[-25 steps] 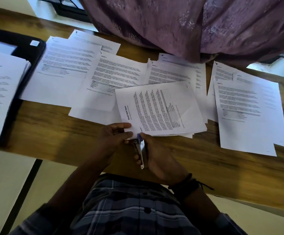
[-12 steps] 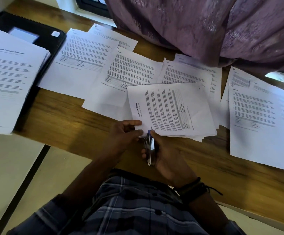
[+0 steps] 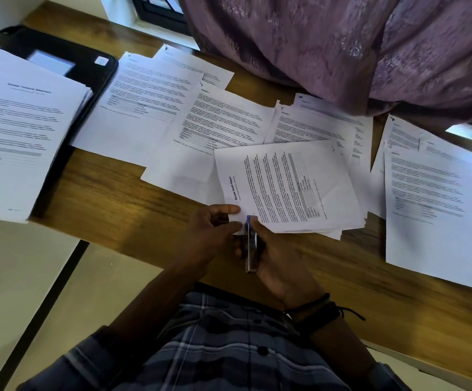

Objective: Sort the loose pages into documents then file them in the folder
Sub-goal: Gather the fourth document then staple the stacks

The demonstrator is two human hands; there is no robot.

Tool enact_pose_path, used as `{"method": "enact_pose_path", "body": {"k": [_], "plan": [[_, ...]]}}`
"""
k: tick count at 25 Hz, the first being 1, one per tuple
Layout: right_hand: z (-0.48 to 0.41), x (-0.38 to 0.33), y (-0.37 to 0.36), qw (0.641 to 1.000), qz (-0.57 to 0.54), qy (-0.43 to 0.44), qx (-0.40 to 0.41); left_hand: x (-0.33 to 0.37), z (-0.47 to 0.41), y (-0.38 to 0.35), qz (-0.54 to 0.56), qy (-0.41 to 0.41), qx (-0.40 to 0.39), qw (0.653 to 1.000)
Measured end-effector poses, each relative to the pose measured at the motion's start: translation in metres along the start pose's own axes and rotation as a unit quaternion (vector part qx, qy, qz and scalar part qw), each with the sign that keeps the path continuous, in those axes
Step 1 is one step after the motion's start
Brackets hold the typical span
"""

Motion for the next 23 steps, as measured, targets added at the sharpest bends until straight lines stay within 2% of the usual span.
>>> {"method": "enact_pose_path", "body": {"k": [4, 6, 9, 14, 16, 18, 19, 21, 23], "plan": [[-0.005, 0.004, 0.003, 1.000, 0.024, 0.002, 0.006, 0.001, 0.005, -0.004, 0.030, 0.013, 0.025, 0.999], [-0.003, 0.002, 0.002, 0.999, 0.040, 0.013, 0.003, 0.002, 0.006, -0.011, 0.040, 0.025, 0.015, 0.999], [-0.005, 0.007, 0.003, 0.999, 0.047, 0.010, 0.017, -0.001, 0.004, -0.020, -0.004, 0.035, -0.008, 0.999], [-0.029, 0.025, 0.019, 0.997, 0.019, -0.025, 0.076, -0.004, -0.001, -0.024, -0.056, 0.001, -0.001, 0.998], [-0.027, 0.021, 0.021, 0.997, 0.031, -0.004, 0.074, -0.004, -0.003, -0.025, -0.056, 0.001, -0.002, 0.998], [-0.018, 0.010, 0.021, 0.999, 0.022, 0.015, 0.042, -0.010, -0.004, -0.025, -0.037, 0.036, -0.015, 0.999], [-0.012, 0.004, 0.021, 0.998, 0.053, 0.021, 0.019, -0.015, -0.004, -0.026, -0.029, 0.060, -0.026, 0.997], [0.004, -0.002, 0.028, 0.985, 0.169, 0.030, 0.028, -0.018, -0.004, -0.023, -0.036, 0.061, -0.029, 0.997], [0.016, -0.016, 0.052, 0.927, 0.345, 0.093, 0.117, -0.011, -0.006, -0.016, -0.054, 0.000, -0.002, 0.999]]}}
Point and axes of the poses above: each hand's wrist, its own z-axis away from the middle knuckle, its own y-axis out of the back of the hand, x = y × z, the point moved 7 cm from there along -z, towards the middle knuckle, and after that the axes turned 11 degrees about -y, right-handed, at the moved point
